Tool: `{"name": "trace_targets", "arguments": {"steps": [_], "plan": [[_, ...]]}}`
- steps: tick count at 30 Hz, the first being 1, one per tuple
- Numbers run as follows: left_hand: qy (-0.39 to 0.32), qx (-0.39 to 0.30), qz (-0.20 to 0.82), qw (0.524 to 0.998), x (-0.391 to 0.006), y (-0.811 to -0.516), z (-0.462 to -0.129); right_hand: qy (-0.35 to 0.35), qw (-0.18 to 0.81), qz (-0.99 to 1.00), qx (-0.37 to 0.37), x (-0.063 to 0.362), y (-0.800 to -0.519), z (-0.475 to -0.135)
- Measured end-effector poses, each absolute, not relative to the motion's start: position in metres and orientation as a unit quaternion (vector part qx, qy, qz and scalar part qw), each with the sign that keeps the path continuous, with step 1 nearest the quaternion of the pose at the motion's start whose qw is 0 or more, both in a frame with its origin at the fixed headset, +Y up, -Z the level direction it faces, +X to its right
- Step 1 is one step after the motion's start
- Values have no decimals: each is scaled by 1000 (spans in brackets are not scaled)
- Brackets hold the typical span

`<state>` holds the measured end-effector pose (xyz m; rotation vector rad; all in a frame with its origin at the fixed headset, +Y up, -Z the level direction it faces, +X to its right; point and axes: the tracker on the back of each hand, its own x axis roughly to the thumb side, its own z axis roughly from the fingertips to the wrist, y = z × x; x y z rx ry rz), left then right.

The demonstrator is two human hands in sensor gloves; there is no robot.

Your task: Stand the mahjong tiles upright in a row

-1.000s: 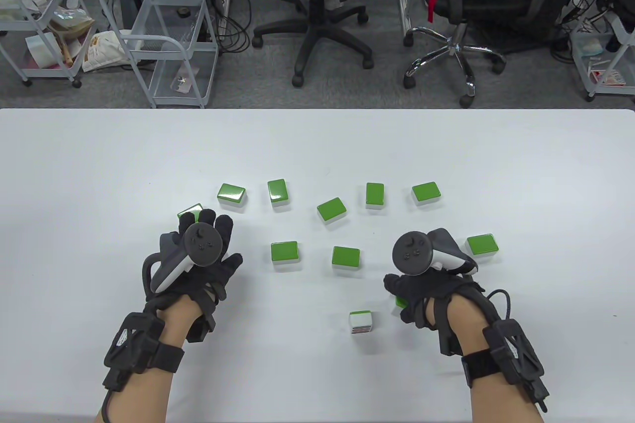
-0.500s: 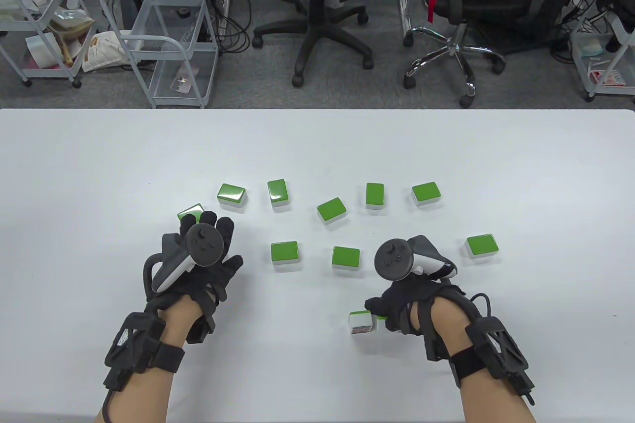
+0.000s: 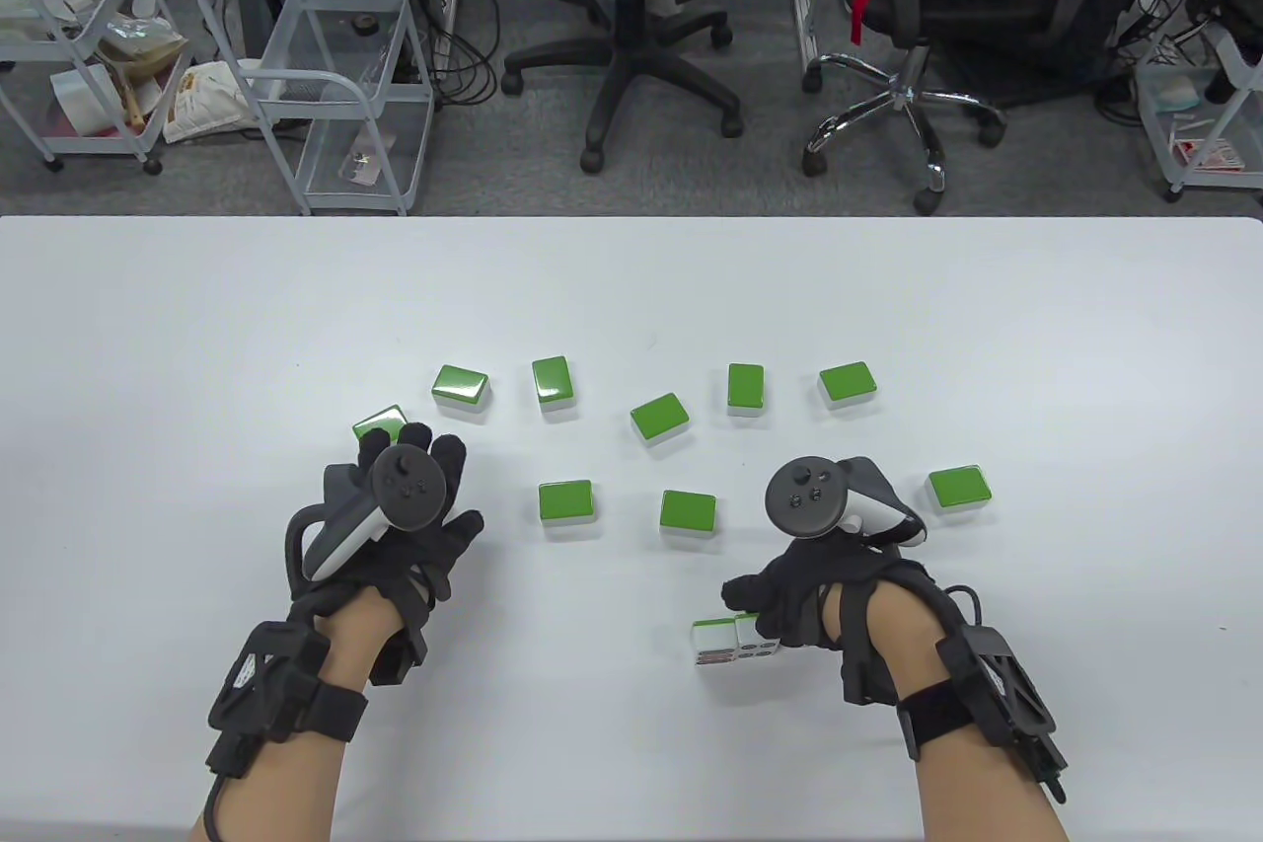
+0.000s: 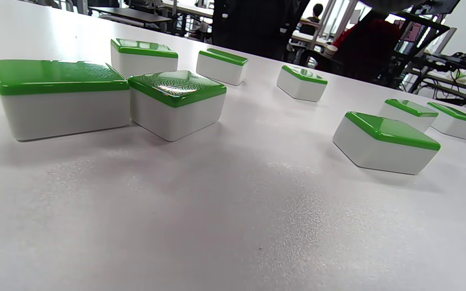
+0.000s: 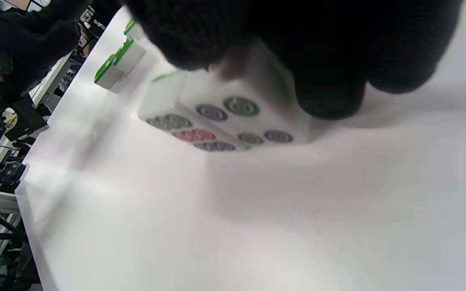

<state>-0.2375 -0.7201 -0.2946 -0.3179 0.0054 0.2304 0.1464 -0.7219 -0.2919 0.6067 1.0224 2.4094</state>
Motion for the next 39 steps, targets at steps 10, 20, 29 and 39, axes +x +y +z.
{"name": "trace_targets", "arguments": {"steps": [10, 20, 29, 39], "plan": [[0, -155, 112, 982, -238, -719, -295, 122, 34, 985, 115, 180, -666, -306], [-22, -158, 100, 982, -229, -719, -296, 114, 115, 984, 74, 190, -709, -313], [-196, -121, 34, 972, -164, -699, -300, 130, 121, 981, 74, 195, -711, -311], [-245, -175, -163, 940, -109, -738, -330, 150, 155, 974, 63, 212, -708, -313]]}}
